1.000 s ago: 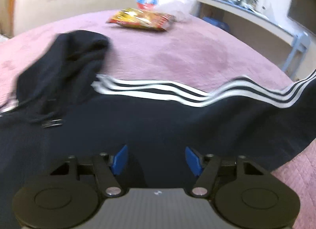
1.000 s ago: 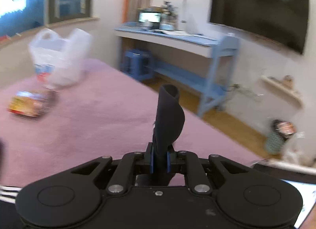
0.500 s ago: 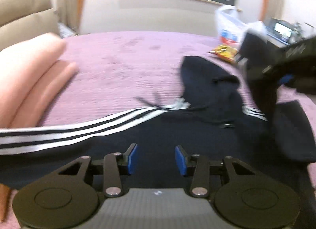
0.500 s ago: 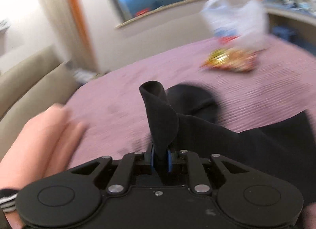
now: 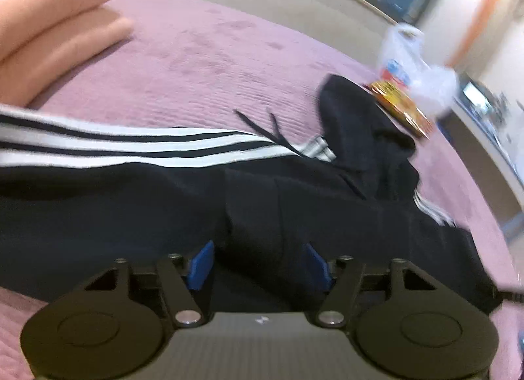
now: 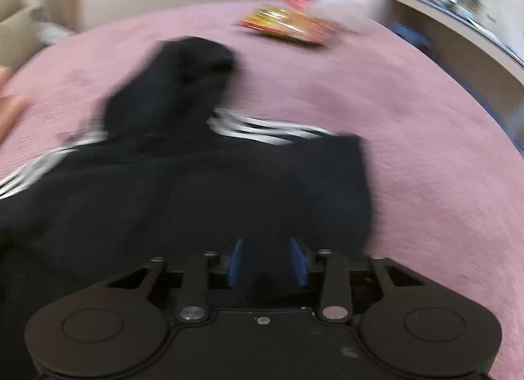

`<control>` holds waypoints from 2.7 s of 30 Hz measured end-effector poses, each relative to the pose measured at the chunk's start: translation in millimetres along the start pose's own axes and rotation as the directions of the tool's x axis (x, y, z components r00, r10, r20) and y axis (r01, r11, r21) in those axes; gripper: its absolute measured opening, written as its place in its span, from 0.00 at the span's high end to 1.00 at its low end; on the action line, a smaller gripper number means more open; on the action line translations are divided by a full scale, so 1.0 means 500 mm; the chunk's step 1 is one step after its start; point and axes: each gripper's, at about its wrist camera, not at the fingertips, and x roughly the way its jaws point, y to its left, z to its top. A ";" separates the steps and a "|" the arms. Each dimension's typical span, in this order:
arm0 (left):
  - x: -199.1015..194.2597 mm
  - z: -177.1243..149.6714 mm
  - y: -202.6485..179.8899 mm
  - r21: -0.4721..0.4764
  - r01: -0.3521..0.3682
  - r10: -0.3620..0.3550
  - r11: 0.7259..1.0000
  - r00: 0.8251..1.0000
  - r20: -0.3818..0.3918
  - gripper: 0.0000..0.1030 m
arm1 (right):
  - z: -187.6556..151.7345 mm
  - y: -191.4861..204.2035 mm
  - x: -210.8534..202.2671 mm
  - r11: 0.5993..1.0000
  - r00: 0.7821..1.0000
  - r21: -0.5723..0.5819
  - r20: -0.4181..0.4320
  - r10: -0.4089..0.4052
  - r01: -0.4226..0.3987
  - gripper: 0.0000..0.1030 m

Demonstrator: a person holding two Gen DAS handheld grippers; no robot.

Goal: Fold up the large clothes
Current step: 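Carry the sleeve across the hoodie body with the right gripper and release, then grasp the other striped sleeve cuff with the left gripper, then fold the held sleeve across the hoodie body with the left gripper and release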

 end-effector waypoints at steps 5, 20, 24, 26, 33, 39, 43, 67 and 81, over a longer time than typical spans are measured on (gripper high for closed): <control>0.058 0.016 0.020 -0.130 0.009 -0.012 0.992 1.000 -0.024 0.33 | -0.009 -0.022 0.049 1.000 1.000 -0.018 -0.016 0.015 -0.015 0.67; -0.031 0.126 -0.044 0.038 -0.107 0.097 0.994 0.973 0.208 0.93 | 0.026 -0.023 0.010 0.998 0.997 0.020 0.051 0.064 -0.065 0.67; 0.055 0.101 0.022 0.076 -0.259 0.251 0.963 0.963 0.099 0.91 | 0.031 -0.034 0.053 0.997 1.000 0.074 0.021 0.001 -0.003 0.67; 0.100 0.075 0.036 0.103 -0.252 0.251 0.962 0.968 0.024 0.86 | 0.016 -0.031 0.109 0.998 0.997 0.054 -0.074 -0.020 0.024 0.67; -0.015 0.062 -0.023 0.173 -0.349 0.302 0.921 0.921 0.245 0.68 | 0.031 0.008 0.045 0.998 1.000 -0.057 0.005 -0.015 0.015 0.66; 0.062 0.049 -0.093 0.289 -0.144 0.126 0.947 0.989 0.078 0.68 | 0.052 0.105 0.033 0.985 0.992 -0.121 0.021 0.128 -0.124 0.58; 0.125 0.018 -0.049 0.222 -0.132 0.127 0.966 0.991 0.034 0.74 | 0.032 0.142 0.115 0.983 0.989 -0.140 -0.107 0.102 -0.116 0.59; -0.435 -0.030 0.182 0.337 -0.746 0.707 0.575 0.660 0.256 0.38 | -0.145 0.200 -0.027 0.904 0.983 -0.403 -0.165 0.081 -0.142 0.35; -0.457 0.054 0.232 0.779 -0.569 0.672 0.263 0.687 0.276 0.12 | -0.117 0.200 -0.006 0.921 0.976 -0.362 -0.206 0.071 -0.144 0.28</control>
